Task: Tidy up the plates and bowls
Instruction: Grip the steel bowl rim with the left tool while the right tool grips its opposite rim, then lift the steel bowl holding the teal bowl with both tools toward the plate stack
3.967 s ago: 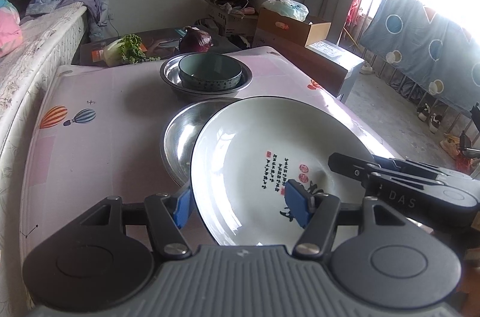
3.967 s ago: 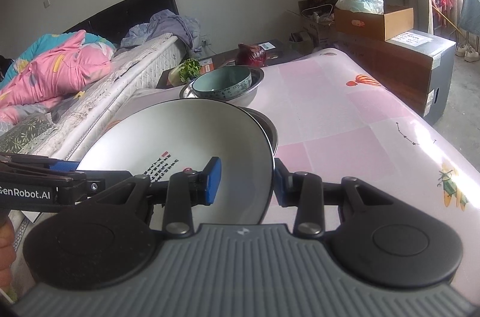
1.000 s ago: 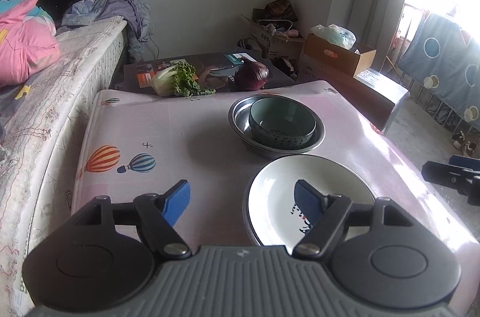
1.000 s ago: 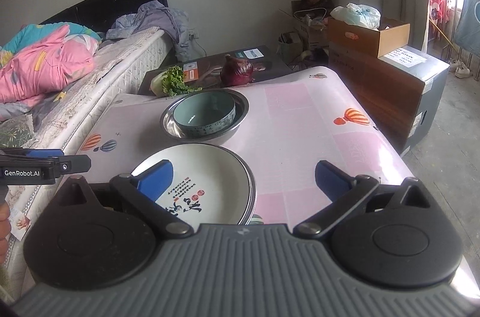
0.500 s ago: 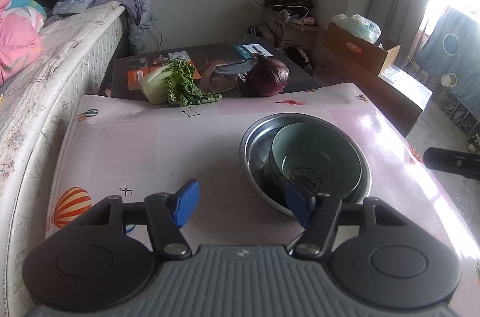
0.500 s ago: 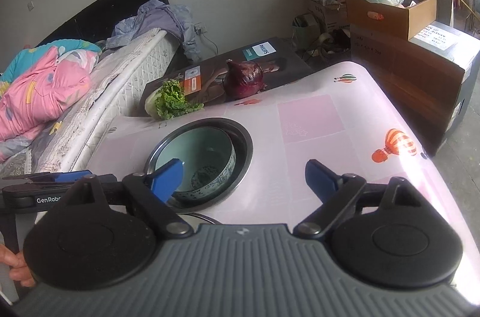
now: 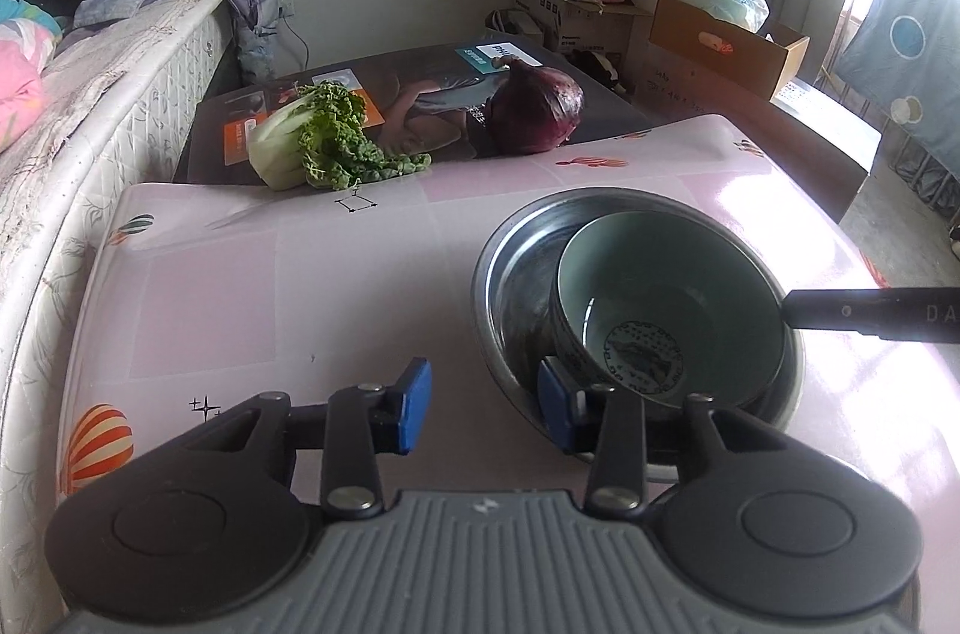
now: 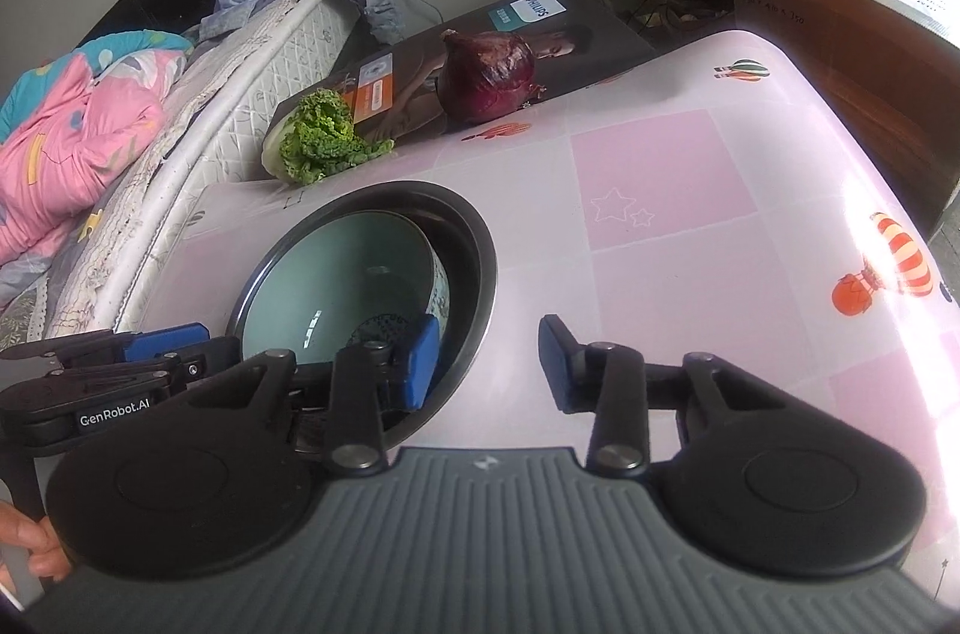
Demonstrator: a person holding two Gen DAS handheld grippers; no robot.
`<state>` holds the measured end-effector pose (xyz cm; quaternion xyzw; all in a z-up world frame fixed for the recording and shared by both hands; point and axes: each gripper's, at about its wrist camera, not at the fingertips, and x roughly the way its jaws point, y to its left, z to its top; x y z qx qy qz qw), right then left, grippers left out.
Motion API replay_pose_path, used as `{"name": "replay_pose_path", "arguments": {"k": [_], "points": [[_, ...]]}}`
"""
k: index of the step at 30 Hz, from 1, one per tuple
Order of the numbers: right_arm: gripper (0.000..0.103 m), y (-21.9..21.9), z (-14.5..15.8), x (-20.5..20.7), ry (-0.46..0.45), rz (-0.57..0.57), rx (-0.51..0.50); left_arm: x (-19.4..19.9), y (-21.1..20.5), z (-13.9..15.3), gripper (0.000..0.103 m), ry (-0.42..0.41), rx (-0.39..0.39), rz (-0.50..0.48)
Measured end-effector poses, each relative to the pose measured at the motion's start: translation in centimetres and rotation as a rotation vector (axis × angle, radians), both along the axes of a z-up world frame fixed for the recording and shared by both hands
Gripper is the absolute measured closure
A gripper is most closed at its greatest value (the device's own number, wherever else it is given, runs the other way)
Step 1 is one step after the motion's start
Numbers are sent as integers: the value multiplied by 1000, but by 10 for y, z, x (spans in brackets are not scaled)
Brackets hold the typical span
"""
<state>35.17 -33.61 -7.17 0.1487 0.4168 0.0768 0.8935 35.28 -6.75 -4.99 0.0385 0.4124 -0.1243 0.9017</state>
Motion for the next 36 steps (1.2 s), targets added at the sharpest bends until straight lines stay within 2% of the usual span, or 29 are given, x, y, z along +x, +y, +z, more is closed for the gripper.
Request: {"name": "replay_pose_path", "arguments": {"k": [6,17,25,30,33,35,36], "points": [[77,3,-14,13,30,1,16,4,-6,-6,63,-15,29,-2],[79,5,-27,30,45,3,26,12,-12,-18,64,2,37,-5],[79,5,-39,37,63,-8,66,21,-10,-23,64,19,21,-1],[79,6,-43,39,64,-12,84,28,-5,-29,64,53,-22,3],[81,6,-43,39,58,-8,87,31,-3,-32,74,77,-71,1],[82,5,-44,39,59,-6,106,30,-6,-31,82,82,-77,-6],[84,5,-43,39,57,-2,104,29,-8,-30,82,80,-66,-4]]}}
